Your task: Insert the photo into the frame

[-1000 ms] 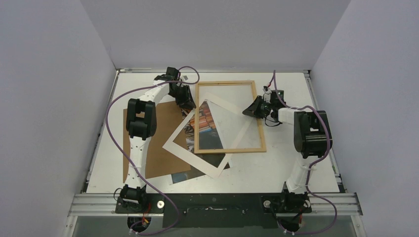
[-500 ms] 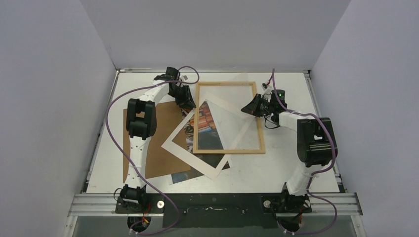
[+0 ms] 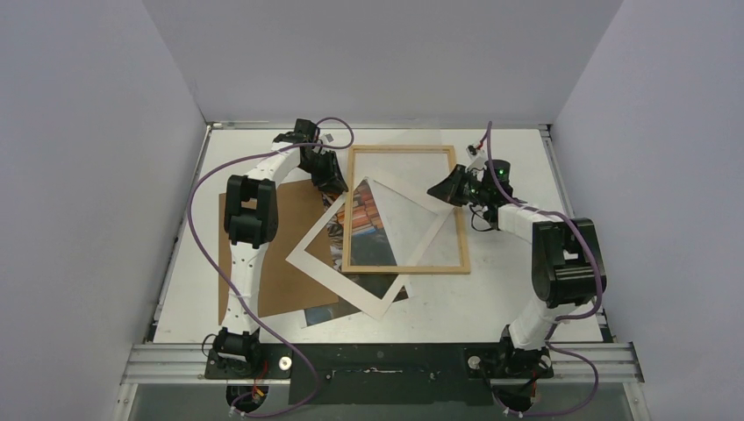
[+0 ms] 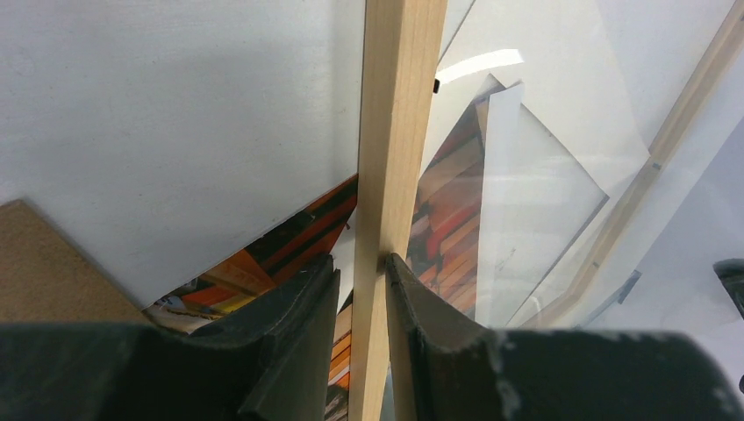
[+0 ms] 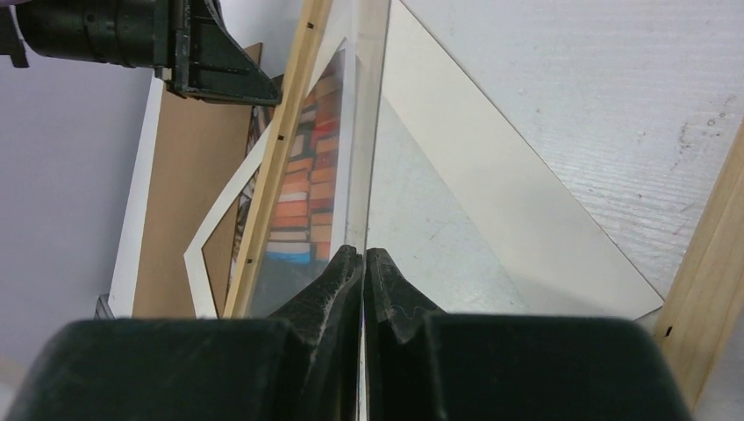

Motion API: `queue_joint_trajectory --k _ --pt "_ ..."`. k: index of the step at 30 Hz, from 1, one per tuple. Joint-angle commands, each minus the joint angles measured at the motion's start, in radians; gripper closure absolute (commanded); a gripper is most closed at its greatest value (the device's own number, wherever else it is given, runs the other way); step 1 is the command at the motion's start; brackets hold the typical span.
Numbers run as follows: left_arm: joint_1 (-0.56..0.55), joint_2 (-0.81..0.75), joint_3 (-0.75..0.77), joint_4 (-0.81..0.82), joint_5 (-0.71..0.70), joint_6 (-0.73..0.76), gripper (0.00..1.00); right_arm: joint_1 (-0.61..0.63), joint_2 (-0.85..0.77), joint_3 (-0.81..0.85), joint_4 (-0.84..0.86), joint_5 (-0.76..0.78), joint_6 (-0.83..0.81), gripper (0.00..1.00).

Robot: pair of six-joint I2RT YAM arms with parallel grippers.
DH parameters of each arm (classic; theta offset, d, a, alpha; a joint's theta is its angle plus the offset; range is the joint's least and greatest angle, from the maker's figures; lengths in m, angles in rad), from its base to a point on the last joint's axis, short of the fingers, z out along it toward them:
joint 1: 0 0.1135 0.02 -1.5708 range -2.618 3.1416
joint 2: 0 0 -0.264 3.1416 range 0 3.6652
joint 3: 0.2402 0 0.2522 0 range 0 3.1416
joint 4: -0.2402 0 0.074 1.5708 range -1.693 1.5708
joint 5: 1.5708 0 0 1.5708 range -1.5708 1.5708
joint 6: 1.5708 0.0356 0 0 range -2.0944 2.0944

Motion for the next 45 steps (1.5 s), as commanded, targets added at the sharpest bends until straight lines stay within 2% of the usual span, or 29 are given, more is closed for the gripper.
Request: queue_joint_trajectory --k 1,24,32,40,45 --pt "-0.006 0.085 -0.018 -0.012 -0.104 0.032 0.74 0.022 -0.107 -0.026 0.142 -0.021 -0.020 1.00" --pt "-0.003 0.086 -0.022 -0.008 -0.100 0.032 0.74 0.026 0.045 0.068 0.064 0.005 0.037 1.00" --pt "0.002 0.088 -0.020 -0.008 -0.098 0.032 0.74 0.026 0.078 0.082 0.086 0.016 0.055 1.00" --pt "0.003 0.091 -0.012 -0.009 -0.091 0.030 0.74 0.026 0.121 0.124 -0.032 0.068 0.042 0.92" --pt "0.002 0.095 -0.003 -0.012 -0.090 0.029 0.74 0.028 0.142 0.134 -0.070 0.073 0.039 0.80"
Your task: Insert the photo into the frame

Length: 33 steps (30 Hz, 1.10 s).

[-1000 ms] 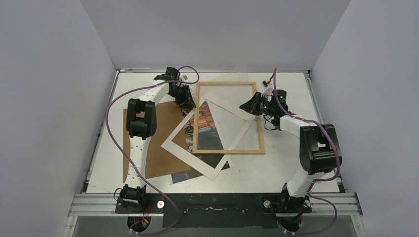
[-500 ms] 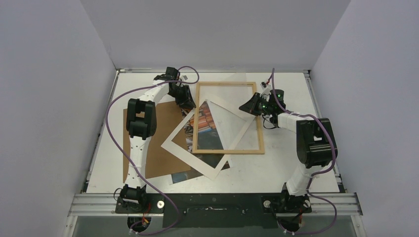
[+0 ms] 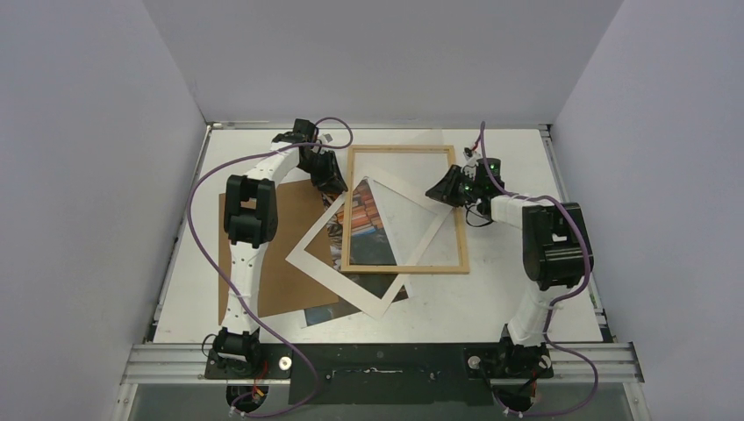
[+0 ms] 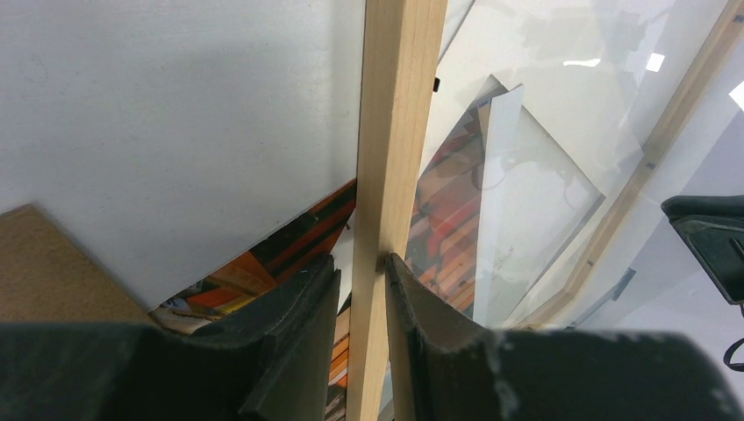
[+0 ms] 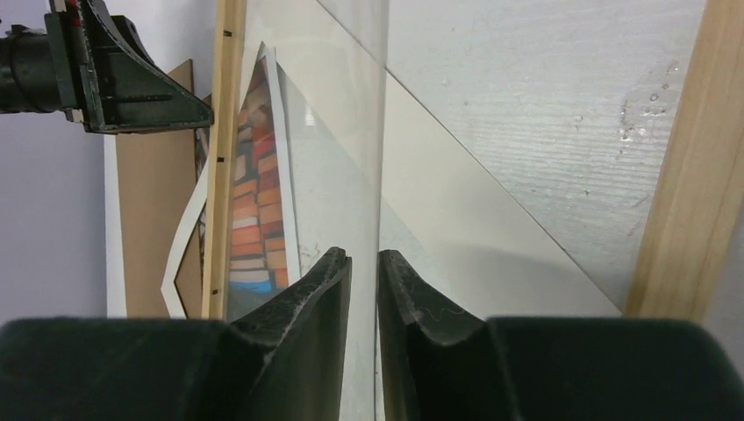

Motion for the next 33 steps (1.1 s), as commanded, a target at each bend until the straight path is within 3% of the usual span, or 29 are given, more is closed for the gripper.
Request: queue_joint_trajectory --k 1,5,14,17,27,33 --pt "-0.004 0.090 -0.008 -0.013 -0.104 0.029 0.74 0.017 0.022 0.047 -0.006 -0.004 -0.013 0.76" --pt "-0.004 0.092 -0.005 -0.015 -0.104 0.029 0.74 0.019 0.032 0.065 -0.059 0.015 -0.025 0.66" --pt "-0.002 0.094 -0.004 -0.020 -0.105 0.029 0.74 0.016 0.076 0.112 -0.199 0.099 -0.050 0.61" --pt "-0.004 0.091 -0.003 -0.020 -0.107 0.029 0.74 0.016 0.073 0.119 -0.224 0.136 -0.053 0.55" --pt "0.002 0.079 0.016 -0.022 -0.112 0.026 0.74 0.001 -0.013 0.130 -0.286 0.176 -0.063 0.40" --pt "0.007 0.077 0.034 -0.025 -0.110 0.025 0.74 -0.010 -0.072 0.166 -0.422 0.258 -0.100 0.38"
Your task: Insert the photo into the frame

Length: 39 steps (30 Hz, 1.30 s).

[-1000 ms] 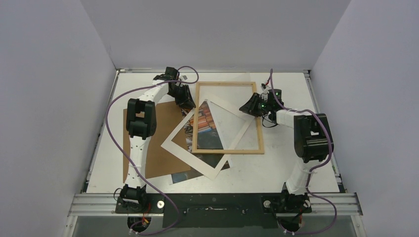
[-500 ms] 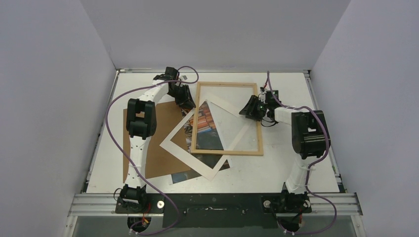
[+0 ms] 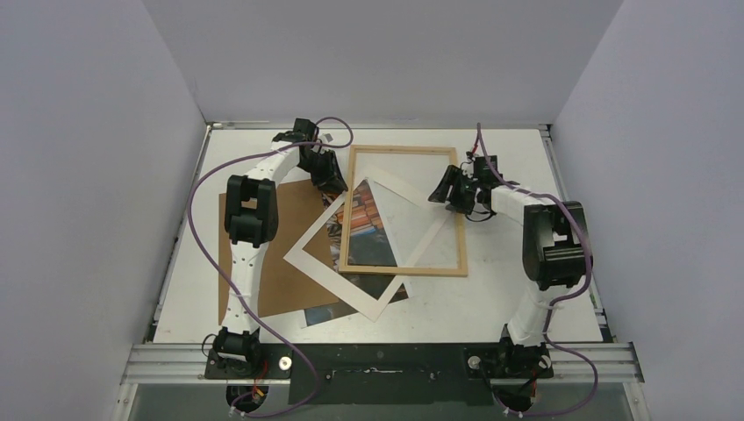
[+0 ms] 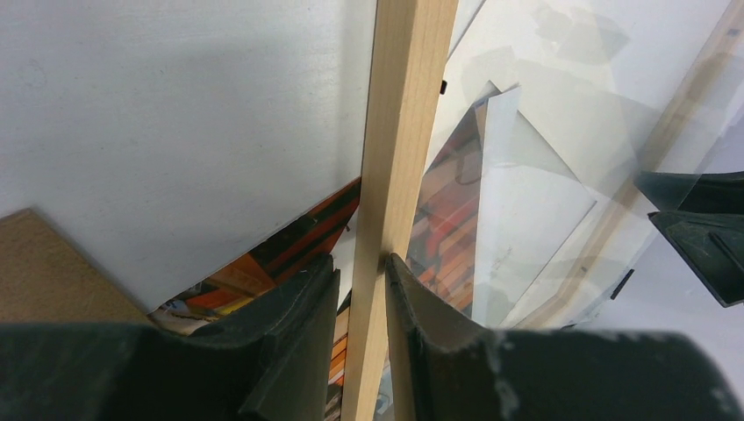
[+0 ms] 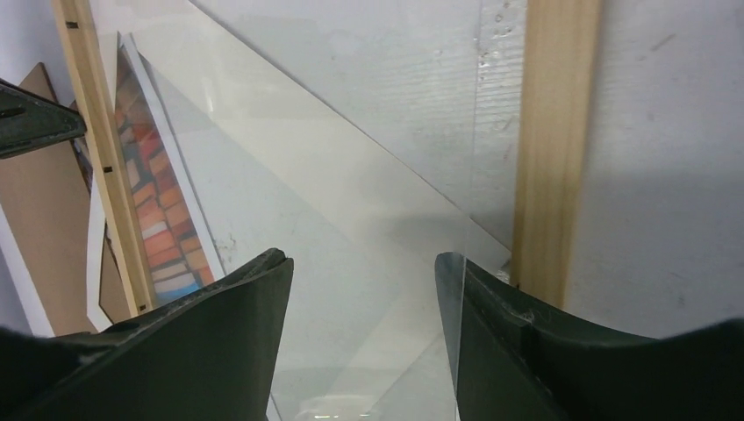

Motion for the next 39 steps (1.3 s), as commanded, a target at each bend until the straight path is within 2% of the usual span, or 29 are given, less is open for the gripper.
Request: queue_joint_trajectory --k 1,7,14,23,28,32,36,39 --pt "0.006 0.065 0.010 -0.004 -0.113 0.025 0.74 -0.011 -0.095 0.059 -0.102 0.087 -0.053 0.38" --pt "0.009 0.060 0.012 -0.012 -0.117 0.030 0.73 -0.011 -0.115 0.053 -0.158 0.118 -0.075 0.38" --pt "0.010 0.045 0.016 -0.020 -0.124 0.034 0.72 0.003 -0.186 0.085 -0.264 0.342 -0.109 0.38" --pt "0.011 -0.012 0.035 -0.011 -0.082 0.034 0.56 0.086 -0.213 0.099 -0.341 0.353 -0.126 0.39" --pt "0.011 -0.044 0.036 0.003 -0.061 0.051 0.50 0.104 -0.216 0.082 -0.295 0.356 -0.076 0.39" --pt "0.012 -0.032 0.085 0.011 -0.082 0.069 0.45 0.125 -0.163 0.142 -0.240 0.359 -0.023 0.40" --pt "0.013 0.032 0.200 -0.036 -0.100 0.074 0.44 0.134 -0.075 0.208 -0.152 0.371 0.065 0.43" --pt "0.011 0.062 0.228 -0.021 -0.080 0.062 0.44 0.133 -0.001 0.250 -0.060 0.374 0.123 0.45"
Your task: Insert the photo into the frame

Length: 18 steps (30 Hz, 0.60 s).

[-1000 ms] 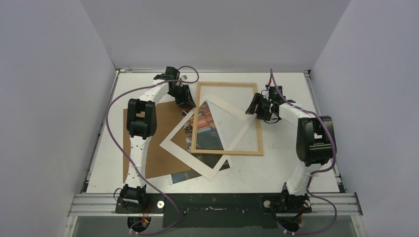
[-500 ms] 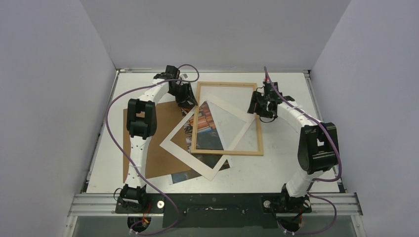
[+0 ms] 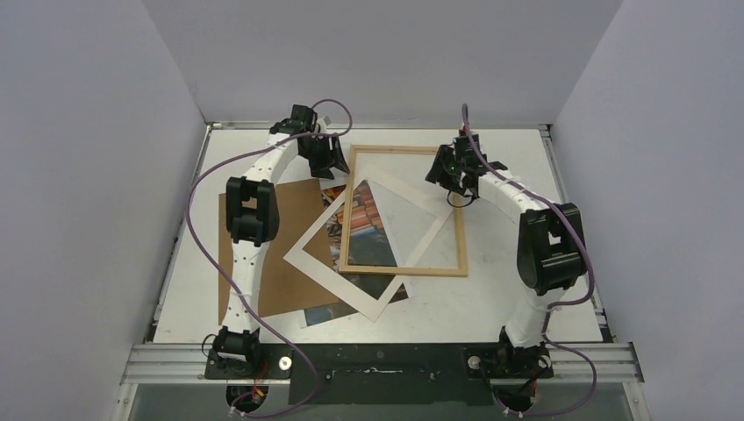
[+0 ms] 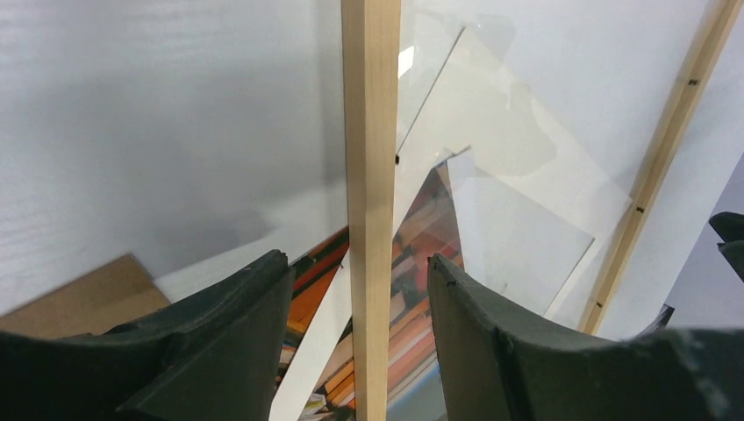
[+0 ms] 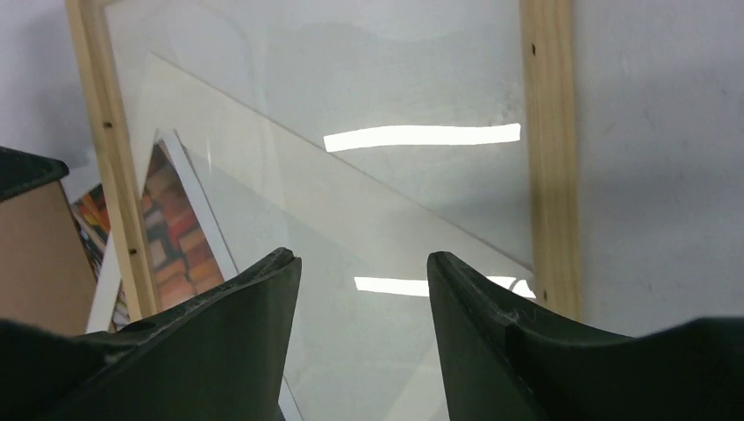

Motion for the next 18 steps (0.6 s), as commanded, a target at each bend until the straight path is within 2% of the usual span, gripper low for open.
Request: queue_joint_trajectory --k 1,11,18 --pt "0.007 0.040 0.070 0.020 -0.007 0.013 0.44 0.007 0.107 0.091 0.193 0.027 0.112 0.45" --pt "0.005 0.108 0.103 0.231 -0.007 -0.044 0.34 0.013 0.418 0.355 0.456 -0.074 0.190 0.47" --pt "-0.003 0.160 0.115 0.319 -0.006 -0.086 0.35 0.024 0.539 0.461 0.469 -0.085 0.192 0.47"
